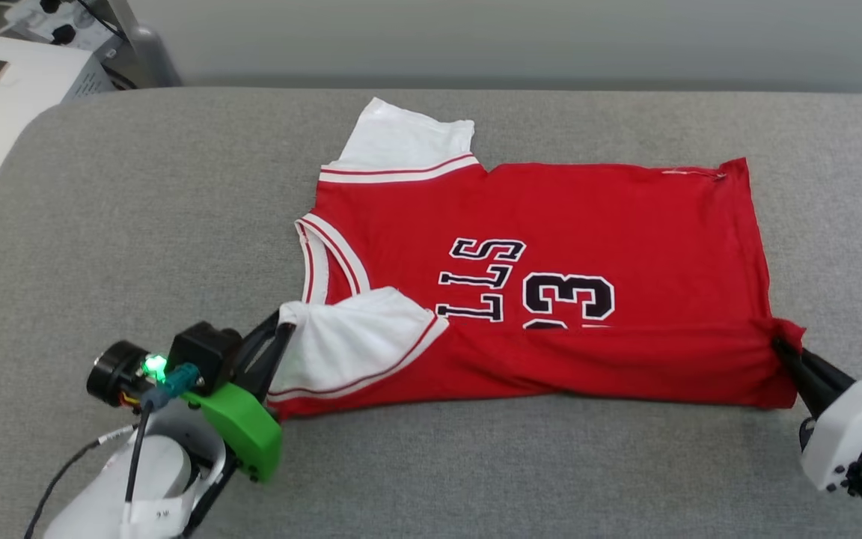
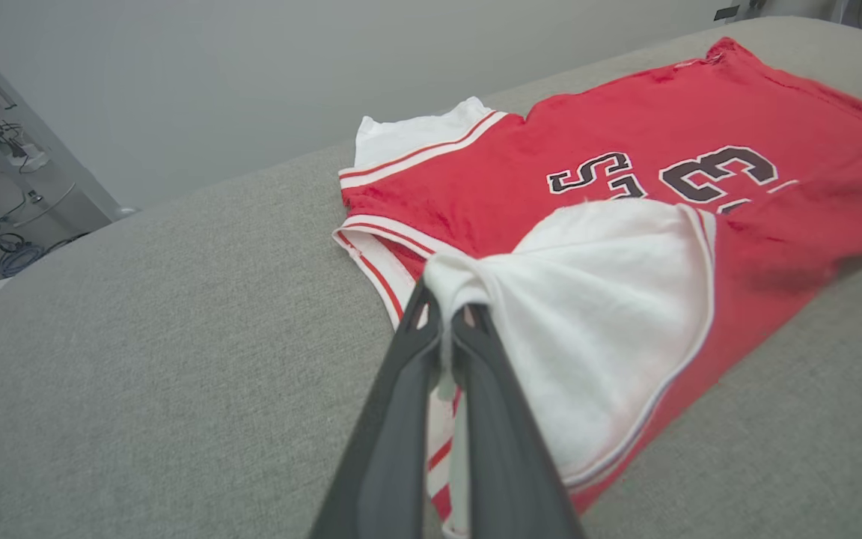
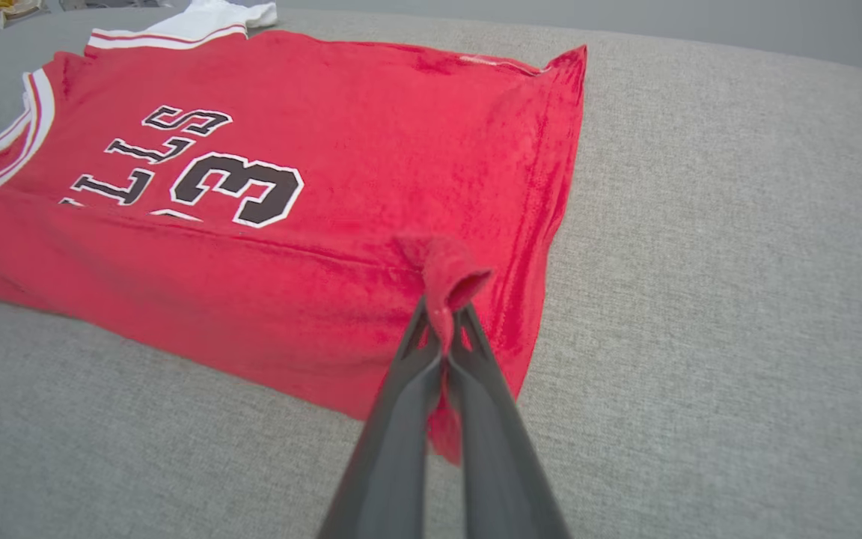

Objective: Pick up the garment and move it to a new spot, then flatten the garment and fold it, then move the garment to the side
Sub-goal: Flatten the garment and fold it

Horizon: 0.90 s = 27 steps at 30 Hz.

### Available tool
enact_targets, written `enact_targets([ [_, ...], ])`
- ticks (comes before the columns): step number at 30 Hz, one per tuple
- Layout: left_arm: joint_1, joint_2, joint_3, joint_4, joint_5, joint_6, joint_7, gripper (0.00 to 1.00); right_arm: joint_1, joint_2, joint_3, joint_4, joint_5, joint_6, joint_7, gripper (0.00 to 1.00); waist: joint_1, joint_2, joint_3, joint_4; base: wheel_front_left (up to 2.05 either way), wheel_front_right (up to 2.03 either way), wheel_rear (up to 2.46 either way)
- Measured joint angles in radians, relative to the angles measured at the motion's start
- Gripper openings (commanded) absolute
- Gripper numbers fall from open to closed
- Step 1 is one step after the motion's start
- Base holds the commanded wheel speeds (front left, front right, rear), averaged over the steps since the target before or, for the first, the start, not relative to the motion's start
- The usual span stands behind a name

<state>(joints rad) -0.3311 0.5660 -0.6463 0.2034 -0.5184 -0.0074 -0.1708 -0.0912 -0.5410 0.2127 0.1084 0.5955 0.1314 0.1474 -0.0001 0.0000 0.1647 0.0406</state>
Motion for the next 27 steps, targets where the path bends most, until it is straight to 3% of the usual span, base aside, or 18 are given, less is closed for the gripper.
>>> enact_targets([
  [11,-0.193,-0.080,-0.040,0.309,0.008,-0.093,-0.032,0.00,-0.197,-0.001,0.096,0.183,0.017,0.000,0.018,0.00,0.0000,0.0000,0.132,-0.034,0.00,0.00,0.00],
  [22,-0.257,-0.131,-0.086,0.501,-0.008,-0.116,-0.086,0.00,-0.271,0.006,0.179,0.292,0.057,0.000,-0.060,0.00,0.0000,0.0000,0.166,-0.052,0.00,0.00,0.00],
  [23,-0.258,-0.133,-0.089,0.508,-0.011,-0.116,-0.089,0.11,-0.271,0.006,0.182,0.295,0.059,0.000,-0.068,0.15,0.0001,0.0000,0.162,-0.052,0.00,0.00,0.00],
  [24,-0.260,-0.137,-0.091,0.515,-0.012,-0.118,-0.092,0.78,-0.271,0.006,0.184,0.298,0.061,0.000,-0.076,0.43,0.0001,0.0000,0.157,-0.050,0.00,0.00,0.00],
  [25,-0.261,-0.139,-0.091,0.518,-0.014,-0.118,-0.093,1.00,-0.270,0.005,0.187,0.299,0.067,0.000,-0.081,1.00,0.0001,0.0000,0.151,-0.049,0.00,0.00,0.00],
  [27,-0.261,-0.141,-0.094,0.520,-0.016,-0.119,-0.093,1.00,-0.269,0.003,0.187,0.290,0.069,0.000,-0.099,1.00,0.0001,0.0000,0.138,-0.047,0.00,0.00,0.00],
])
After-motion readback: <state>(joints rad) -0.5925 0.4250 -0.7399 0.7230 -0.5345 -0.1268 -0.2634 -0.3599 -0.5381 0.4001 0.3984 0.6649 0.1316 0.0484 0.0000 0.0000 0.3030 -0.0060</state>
